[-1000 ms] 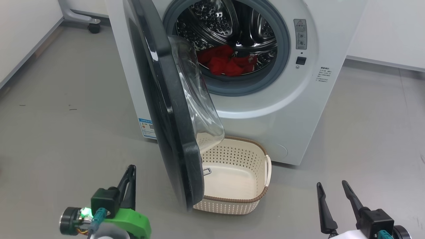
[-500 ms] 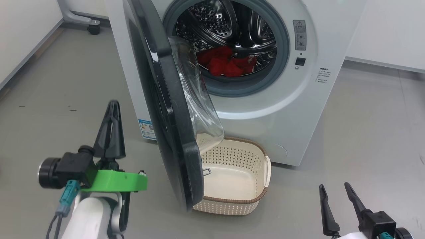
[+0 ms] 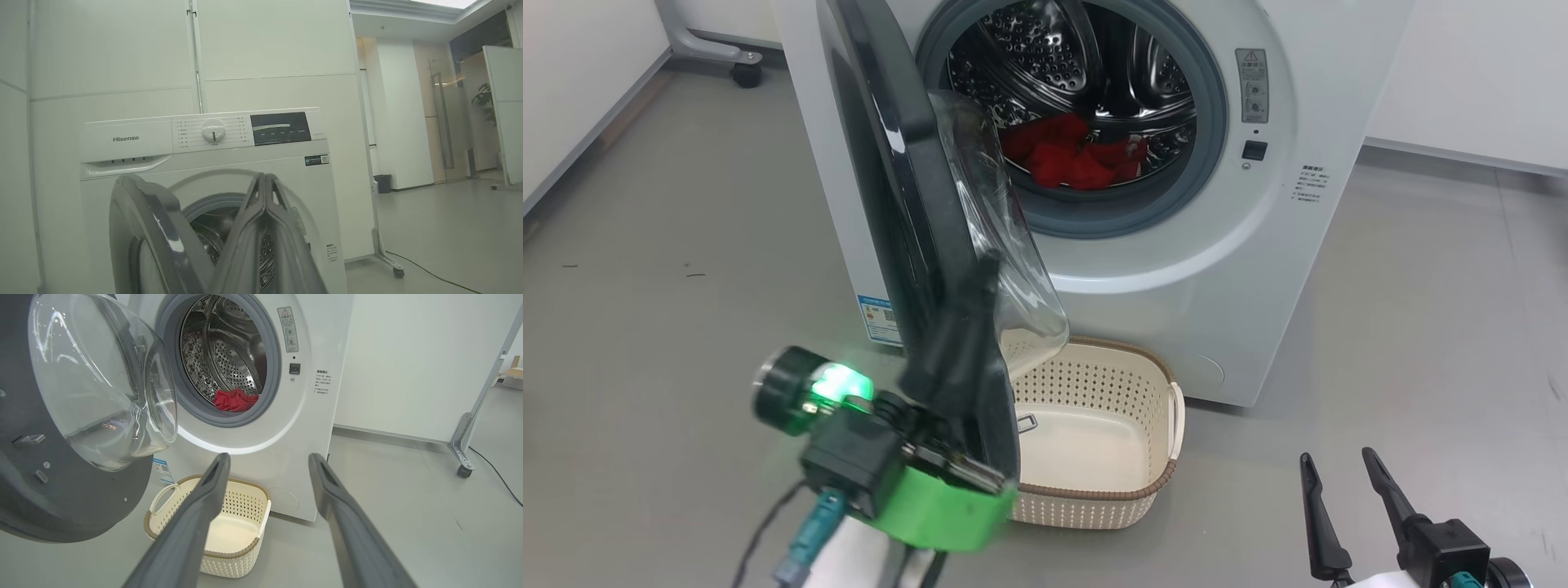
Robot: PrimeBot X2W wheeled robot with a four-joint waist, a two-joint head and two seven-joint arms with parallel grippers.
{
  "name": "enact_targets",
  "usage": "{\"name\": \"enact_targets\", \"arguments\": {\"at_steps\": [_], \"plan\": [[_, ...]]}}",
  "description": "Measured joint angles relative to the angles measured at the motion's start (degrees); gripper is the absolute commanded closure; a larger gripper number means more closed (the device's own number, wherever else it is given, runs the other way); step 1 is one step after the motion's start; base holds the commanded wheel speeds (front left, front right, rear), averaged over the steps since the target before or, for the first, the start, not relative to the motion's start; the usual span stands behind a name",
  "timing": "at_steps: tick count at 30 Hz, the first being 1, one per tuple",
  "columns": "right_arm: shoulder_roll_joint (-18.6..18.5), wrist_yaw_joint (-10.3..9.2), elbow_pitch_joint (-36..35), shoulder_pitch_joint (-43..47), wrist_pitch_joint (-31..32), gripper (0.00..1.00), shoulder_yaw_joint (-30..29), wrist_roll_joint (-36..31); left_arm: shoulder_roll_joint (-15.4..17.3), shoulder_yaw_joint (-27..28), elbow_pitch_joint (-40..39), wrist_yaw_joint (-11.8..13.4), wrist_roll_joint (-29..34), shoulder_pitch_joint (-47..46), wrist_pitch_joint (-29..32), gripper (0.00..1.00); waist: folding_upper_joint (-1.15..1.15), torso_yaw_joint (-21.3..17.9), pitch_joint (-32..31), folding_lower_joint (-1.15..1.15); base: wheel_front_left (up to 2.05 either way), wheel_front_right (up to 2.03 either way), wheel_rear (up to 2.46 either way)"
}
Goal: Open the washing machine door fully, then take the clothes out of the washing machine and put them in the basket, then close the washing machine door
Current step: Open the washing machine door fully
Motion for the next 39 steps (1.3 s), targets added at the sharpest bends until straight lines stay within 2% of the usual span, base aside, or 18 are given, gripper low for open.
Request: {"name": "enact_targets", "arguments": {"at_steps": [10, 13, 17, 29, 39], "plan": [[0.55, 0.37, 0.02, 0.0, 0.01, 0.0, -0.11, -0.32, 0.11, -10.68, 2.71, -3.64, -3.61, 3.85, 4.6, 1.0, 0.0, -0.69, 0.53, 0.0, 0.0, 0.0, 0.0], [0.57, 0.58, 0.05, 0.0, 0.0, 0.0, -0.37, -0.4, 0.15, -13.3, 4.8, -4.11, -4.53, 5.36, 7.49, 1.0, 0.0, -0.96, 0.89, 0.0, 0.0, 0.0, 0.0], [0.59, 0.62, 0.05, -0.01, 0.01, 0.0, -0.52, -0.82, 0.19, -13.85, 8.16, -4.08, -4.57, 6.41, 10.69, 1.0, 0.0, -1.23, 1.25, 0.0, 0.0, 0.0, 0.0], [0.69, 1.3, 0.16, -0.01, 0.01, 0.0, -1.1, -1.33, 0.23, -10.16, 13.73, 0.97, -4.39, 6.73, 14.19, 1.0, 0.0, -1.74, 1.72, 0.0, 0.0, 0.0, 0.0], [0.92, 1.8, 0.43, -0.01, 0.01, 0.0, -1.27, -1.4, 0.22, -9.26, 15.46, 2.91, -3.83, 6.36, 14.25, 1.0, 0.0, -1.92, 1.69, 0.0, 0.0, 0.0, 0.0]]}}
